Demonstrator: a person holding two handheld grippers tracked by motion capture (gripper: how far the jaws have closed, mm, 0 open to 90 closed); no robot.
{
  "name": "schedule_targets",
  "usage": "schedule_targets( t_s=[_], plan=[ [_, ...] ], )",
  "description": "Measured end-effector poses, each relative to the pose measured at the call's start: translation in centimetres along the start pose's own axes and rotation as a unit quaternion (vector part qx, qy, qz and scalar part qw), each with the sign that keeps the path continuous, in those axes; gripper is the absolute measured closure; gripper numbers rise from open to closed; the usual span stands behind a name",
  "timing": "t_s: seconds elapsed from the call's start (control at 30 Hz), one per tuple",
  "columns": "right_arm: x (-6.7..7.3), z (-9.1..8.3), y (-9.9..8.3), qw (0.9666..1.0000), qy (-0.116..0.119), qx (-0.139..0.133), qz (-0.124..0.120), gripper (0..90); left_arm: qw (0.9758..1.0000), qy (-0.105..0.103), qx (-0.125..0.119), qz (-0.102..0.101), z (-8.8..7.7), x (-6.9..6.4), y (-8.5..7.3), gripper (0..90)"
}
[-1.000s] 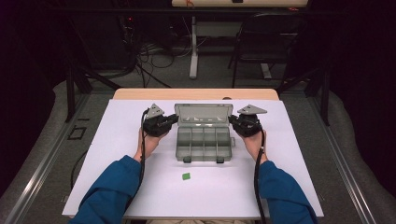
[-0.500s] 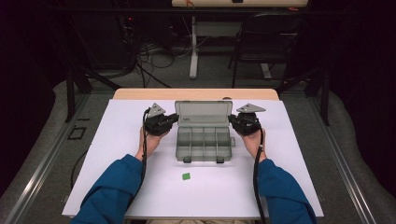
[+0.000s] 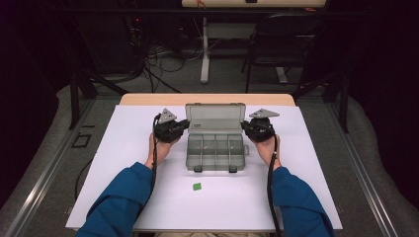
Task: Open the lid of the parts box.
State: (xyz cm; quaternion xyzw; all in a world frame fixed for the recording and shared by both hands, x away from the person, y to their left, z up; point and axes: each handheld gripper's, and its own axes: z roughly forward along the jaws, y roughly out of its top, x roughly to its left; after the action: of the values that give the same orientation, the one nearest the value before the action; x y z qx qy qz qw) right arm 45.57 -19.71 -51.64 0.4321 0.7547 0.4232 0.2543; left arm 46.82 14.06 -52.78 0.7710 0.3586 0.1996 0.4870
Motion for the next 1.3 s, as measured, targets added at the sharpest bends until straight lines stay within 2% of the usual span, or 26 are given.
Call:
schedule_targets(
  t_s=[0.57,0.83,0.93,1.0,1.1,1.23,1.3],
  plan=[
    [0.0,1.2,-0.5,0.9997,-0.009,0.02,-0.004,81.1,0.9996,0.015,0.024,0.0,1.1,0.0,-0.5,80.5],
    [-0.3,1.8,-0.9,0.9992,-0.021,0.035,-0.001,70.7,0.9988,0.025,0.041,-0.005,1.7,0.2,-1.0,76.2],
    [-0.6,1.7,-1.0,0.9991,-0.024,0.034,0.005,62.4,0.9985,0.028,0.045,-0.012,1.6,0.5,-1.1,67.9],
    [-0.7,1.5,-1.0,0.9992,-0.023,0.033,0.008,53.3,0.9981,0.036,0.048,-0.017,1.4,0.6,-1.1,53.8],
    [-0.9,1.0,-1.0,0.9992,-0.021,0.031,0.014,41.1,0.998,0.035,0.047,-0.024,0.9,1.0,-1.0,38.6],
    [-1.1,0.2,-0.9,0.9995,-0.011,0.024,0.017,27.1,0.9985,0.031,0.039,-0.02,-0.1,1.1,-1.1,27.5],
    [-1.0,-0.2,-0.9,0.9996,-0.008,0.023,0.011,22.2,0.9987,0.03,0.037,-0.016,-0.7,1.0,-1.1,23.0]
  ],
)
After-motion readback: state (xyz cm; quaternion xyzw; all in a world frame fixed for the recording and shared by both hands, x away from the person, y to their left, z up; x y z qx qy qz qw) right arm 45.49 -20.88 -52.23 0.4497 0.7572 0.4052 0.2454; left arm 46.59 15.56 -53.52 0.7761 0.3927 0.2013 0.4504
